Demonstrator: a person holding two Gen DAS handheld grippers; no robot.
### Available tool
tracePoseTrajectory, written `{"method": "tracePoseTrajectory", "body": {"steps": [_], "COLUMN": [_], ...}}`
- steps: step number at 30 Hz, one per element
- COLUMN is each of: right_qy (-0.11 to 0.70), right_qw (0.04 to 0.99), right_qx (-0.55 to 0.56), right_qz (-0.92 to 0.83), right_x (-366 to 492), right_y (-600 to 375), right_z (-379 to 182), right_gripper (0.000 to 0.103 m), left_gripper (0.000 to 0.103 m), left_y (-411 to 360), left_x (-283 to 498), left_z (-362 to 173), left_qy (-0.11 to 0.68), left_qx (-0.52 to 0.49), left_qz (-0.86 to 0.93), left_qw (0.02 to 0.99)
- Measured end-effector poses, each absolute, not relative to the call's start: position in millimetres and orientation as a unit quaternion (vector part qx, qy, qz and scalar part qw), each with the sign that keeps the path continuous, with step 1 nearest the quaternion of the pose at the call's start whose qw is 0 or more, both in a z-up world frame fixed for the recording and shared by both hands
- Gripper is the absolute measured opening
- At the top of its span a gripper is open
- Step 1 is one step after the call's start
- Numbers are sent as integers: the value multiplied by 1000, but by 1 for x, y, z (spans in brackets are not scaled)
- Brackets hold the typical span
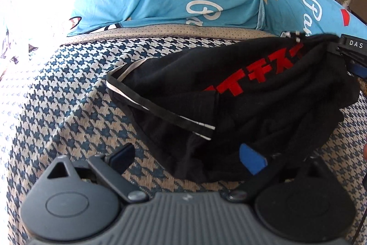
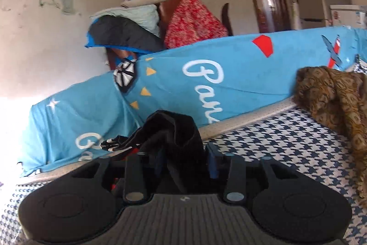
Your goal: Fold clothes
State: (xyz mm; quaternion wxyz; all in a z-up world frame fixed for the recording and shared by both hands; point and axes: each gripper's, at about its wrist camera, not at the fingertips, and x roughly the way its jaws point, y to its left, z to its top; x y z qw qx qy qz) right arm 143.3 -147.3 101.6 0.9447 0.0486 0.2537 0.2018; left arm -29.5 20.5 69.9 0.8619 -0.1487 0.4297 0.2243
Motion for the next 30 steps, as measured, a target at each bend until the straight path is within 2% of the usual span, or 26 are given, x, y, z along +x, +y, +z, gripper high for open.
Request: {"method": "tracePoseTrajectory", "body": {"steps": [1, 2, 9, 17, 23, 30], "right_qy": [266, 267, 244, 293, 304, 280], "right_qw": [946, 946, 953, 915, 866, 815], "right_qx": [44, 49, 26, -19, -108, -236], "right_qz": [183, 175, 180, 276, 382, 449], "right_x": [147, 147, 133, 96, 38, -5], "right_y": [-144, -144, -155, -161, -142, -105], "right_z": [101, 103, 119, 110, 93, 59], "right_gripper": [60, 61, 63, 63, 63, 65], "left_gripper": [98, 98, 99, 100, 101, 101], "left_y": [22, 23, 38, 51, 63, 70], "left_x": [-30, -31, -33, -39, -46, -51], "left_z": [71, 72, 83, 96, 106, 108], "left_qy": [430, 429, 415, 394, 379, 375], "left_qx": [-149, -150, -168, -168, -179, -191], "left_qz": [225, 227, 246, 260, 275, 281], "left_qw": [862, 861, 859, 865, 865, 863]}}
